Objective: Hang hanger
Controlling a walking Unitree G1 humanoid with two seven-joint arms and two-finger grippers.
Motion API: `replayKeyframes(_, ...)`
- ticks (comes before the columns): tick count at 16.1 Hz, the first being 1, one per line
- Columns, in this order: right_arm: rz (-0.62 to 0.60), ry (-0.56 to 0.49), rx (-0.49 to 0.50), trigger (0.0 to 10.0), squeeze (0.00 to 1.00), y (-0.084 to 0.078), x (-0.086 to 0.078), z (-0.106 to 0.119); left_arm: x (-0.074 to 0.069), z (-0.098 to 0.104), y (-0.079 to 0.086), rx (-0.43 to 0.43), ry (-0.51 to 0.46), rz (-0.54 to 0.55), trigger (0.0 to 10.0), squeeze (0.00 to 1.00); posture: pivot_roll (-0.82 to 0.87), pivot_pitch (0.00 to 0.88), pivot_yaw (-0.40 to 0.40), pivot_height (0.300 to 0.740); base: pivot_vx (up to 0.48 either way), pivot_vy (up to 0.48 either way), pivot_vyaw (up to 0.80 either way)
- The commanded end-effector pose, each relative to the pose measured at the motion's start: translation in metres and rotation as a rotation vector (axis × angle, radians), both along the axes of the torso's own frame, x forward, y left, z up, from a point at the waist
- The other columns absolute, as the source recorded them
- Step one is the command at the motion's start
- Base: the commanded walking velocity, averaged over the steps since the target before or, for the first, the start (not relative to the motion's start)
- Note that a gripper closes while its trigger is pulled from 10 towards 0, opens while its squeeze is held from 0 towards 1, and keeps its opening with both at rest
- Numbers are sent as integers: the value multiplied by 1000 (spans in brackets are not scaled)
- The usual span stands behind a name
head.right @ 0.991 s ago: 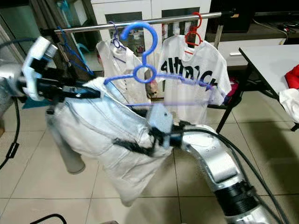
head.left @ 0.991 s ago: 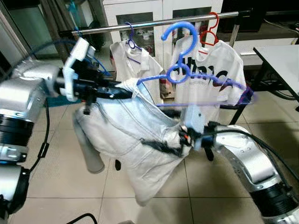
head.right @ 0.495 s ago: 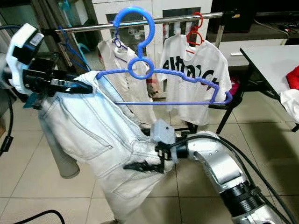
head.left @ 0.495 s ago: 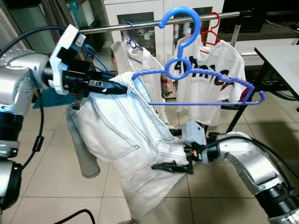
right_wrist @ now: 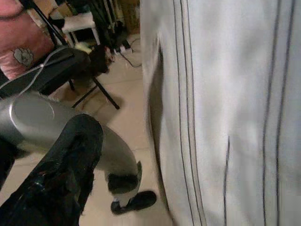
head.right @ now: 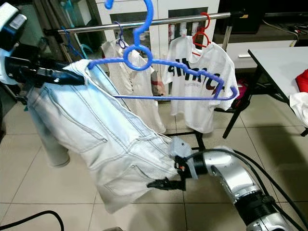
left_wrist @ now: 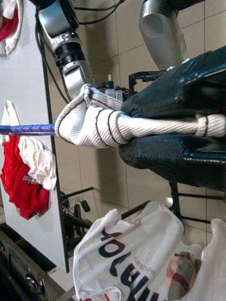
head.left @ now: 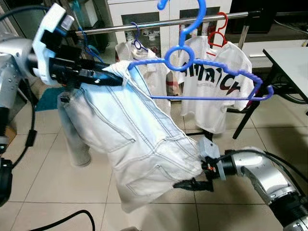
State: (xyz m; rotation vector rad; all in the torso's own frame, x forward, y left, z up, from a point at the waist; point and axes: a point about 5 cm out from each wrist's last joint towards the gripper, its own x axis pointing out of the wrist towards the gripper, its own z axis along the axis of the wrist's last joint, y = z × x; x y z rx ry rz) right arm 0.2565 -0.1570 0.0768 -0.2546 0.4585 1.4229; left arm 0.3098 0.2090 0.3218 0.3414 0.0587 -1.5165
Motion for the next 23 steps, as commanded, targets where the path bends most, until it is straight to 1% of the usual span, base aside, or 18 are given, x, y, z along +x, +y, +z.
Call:
replayKeyframes(1, -15, 27, -37, 10000, 0, -7, -4, -10, -5, 21, 9, -25, -75, 18, 0, 0, -53, 3, 135, 740, 0, 0, 0)
replayKeyframes(4, -91, 54, -86, 10000, 0, -26, -6, -25, -7, 20, 18, -1, -72, 51, 0, 0, -51, 0, 132, 740, 0, 0, 0)
replayKeyframes(5, -108, 57, -94, 10000, 0, -29, -6, -27, -8, 19, 20, 4, -69, 57, 0, 0, -51, 0, 129, 740, 0, 0, 0)
replayKeyframes(7, -180, 42, -114, 10000, 0, -41, -3, -31, -9, 15, 26, 17, -60, 79, 0, 0, -51, 0, 125, 740, 0, 0, 0)
replayKeyframes(8, -205, 27, -117, 8157, 0, -45, -1, -32, -10, 13, 28, 22, -56, 87, 0, 0, -53, 0, 122, 740, 0, 0, 0)
replayKeyframes(9, -241, -2, -119, 3412, 0, -48, 2, -31, -10, 12, 30, 26, -53, 93, 0, 0, -55, 0, 121, 740, 0, 0, 0)
replayKeyframes(10, -280, -18, -110, 0, 0, -51, 5, -31, -11, 10, 31, 29, -50, 95, 0, 0, -58, 0, 119, 740, 0, 0, 0)
replayKeyframes(13, -372, -85, -104, 0, 0, -57, 14, -28, -14, 4, 34, 40, -41, 101, 0, 0, -60, 0, 114, 740, 0, 0, 0)
replayKeyframes(15, -425, -124, -133, 0, 0, -63, 19, -27, -14, 1, 36, 50, -39, 115, 0, 0, -62, 0, 112, 740, 0, 0, 0)
replayKeyframes(17, -513, -178, -191, 0, 0, -73, 24, -26, -16, -4, 40, 53, -34, 136, 0, 0, -63, 0, 111, 740, 0, 0, 0)
replayKeyframes(18, -554, -199, -204, 0, 0, -77, 27, -25, -16, -6, 41, 53, -32, 144, 0, 0, -67, 0, 113, 740, 0, 0, 0)
replayKeyframes(21, -621, -248, -210, 0, 0, -85, 31, -21, -18, -10, 45, 53, -27, 163, 0, 0, -70, 0, 114, 740, 0, 0, 0)
replayKeyframes(23, -645, -273, -210, 0, 0, -86, 32, -19, -18, -12, 46, 53, -27, 174, 0, 0, -72, 0, 115, 740, 0, 0, 0)
